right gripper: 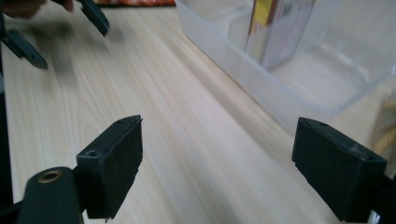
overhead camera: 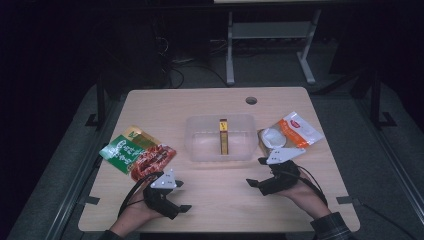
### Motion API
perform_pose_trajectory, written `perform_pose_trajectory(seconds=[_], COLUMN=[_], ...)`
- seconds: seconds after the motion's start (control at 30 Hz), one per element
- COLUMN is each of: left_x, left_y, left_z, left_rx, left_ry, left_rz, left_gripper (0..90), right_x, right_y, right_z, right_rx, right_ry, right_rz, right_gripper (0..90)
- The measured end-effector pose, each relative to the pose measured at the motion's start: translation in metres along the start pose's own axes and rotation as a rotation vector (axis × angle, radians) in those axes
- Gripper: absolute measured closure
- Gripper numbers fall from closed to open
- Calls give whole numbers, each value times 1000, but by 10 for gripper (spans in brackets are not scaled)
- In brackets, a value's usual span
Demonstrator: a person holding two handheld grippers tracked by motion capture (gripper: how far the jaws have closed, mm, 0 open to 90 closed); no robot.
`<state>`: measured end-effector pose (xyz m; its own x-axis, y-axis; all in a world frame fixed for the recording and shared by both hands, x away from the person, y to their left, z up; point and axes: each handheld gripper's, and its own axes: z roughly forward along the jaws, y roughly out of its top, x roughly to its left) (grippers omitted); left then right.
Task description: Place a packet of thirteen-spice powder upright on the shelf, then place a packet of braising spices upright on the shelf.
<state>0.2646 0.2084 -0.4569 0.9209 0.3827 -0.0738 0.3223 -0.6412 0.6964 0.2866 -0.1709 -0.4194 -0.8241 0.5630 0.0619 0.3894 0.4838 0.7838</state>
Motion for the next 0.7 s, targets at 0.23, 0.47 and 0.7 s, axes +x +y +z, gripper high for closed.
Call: perform_pose_trajectory(seconds=[0.23, 0.47, 0.7], left_x=[3, 10, 35], left_y=[-1, -1, 0], left_z=[-2, -8, -27], left_rx=[3, 19, 3], left_ry=[22, 71, 183], left_rz=[-16, -41, -128], left_gripper=[144, 150, 291], right_x=[9, 14, 13], right_y=[-29, -43, -43], right_z=[-2, -6, -4], right_rx=[26, 40, 40], right_ry=[-38, -33, -36], right_rz=[42, 68, 87], right_gripper=[159, 159, 159])
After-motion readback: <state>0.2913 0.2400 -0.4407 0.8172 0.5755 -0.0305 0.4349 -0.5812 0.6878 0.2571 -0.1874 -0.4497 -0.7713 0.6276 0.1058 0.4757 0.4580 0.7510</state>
